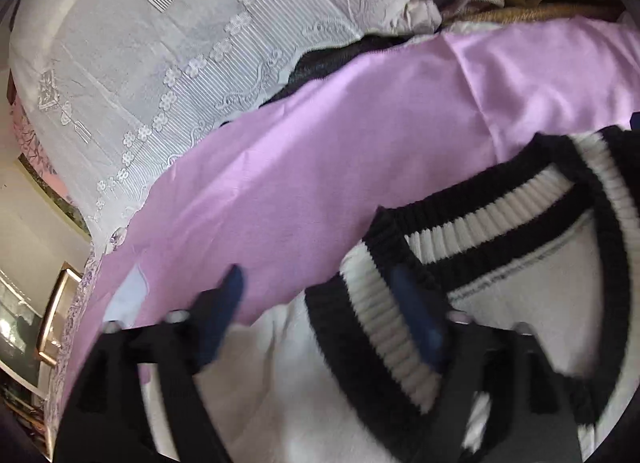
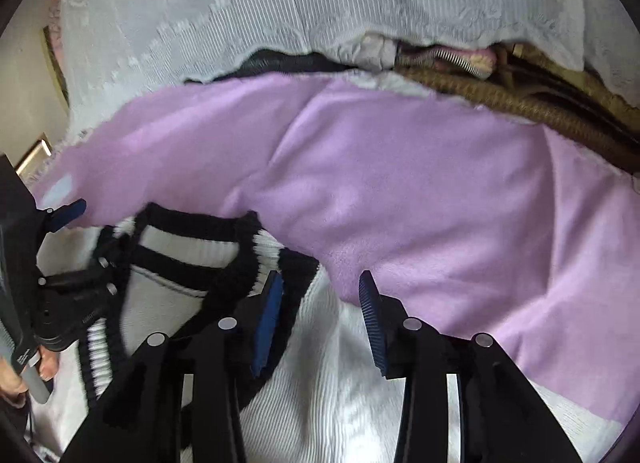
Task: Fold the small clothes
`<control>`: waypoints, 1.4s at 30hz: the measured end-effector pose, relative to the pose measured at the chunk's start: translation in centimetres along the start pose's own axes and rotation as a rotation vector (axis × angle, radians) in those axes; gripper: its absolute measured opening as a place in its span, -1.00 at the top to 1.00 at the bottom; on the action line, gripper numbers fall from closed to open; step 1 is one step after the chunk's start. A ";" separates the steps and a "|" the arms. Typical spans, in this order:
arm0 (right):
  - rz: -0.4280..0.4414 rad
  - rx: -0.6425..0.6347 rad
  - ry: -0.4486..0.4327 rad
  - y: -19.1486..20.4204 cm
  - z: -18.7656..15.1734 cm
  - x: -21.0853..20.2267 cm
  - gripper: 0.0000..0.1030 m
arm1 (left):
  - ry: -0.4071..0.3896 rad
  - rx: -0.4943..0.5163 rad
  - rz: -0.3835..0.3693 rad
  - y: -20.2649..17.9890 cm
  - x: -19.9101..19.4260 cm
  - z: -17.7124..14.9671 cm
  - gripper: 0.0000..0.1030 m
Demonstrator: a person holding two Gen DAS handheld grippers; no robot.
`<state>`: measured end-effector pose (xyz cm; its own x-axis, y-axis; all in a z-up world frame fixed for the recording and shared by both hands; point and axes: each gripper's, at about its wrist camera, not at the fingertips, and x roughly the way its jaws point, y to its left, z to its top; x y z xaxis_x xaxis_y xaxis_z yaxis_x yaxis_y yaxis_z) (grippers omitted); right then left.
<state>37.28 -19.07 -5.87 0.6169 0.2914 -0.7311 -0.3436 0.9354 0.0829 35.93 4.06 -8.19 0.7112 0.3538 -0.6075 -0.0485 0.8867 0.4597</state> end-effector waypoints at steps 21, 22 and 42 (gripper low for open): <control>-0.534 0.605 -0.022 -24.0 -15.7 -18.5 -0.42 | 0.083 0.072 -0.607 1.3 -12.9 -15.9 -0.87; -0.518 0.642 0.002 -25.1 -16.0 -17.8 -0.42 | 0.095 0.065 -0.639 1.5 -13.0 -16.6 -0.87; -0.774 0.171 0.171 -19.0 -13.1 -10.7 -0.49 | 0.046 0.057 -0.725 3.9 -18.5 -23.4 -0.89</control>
<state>27.98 -42.58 -8.51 0.5134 -0.4727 -0.7162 0.2581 0.8810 -0.3965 6.19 7.89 -10.28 0.5203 -0.3039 -0.7981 0.4612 0.8865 -0.0368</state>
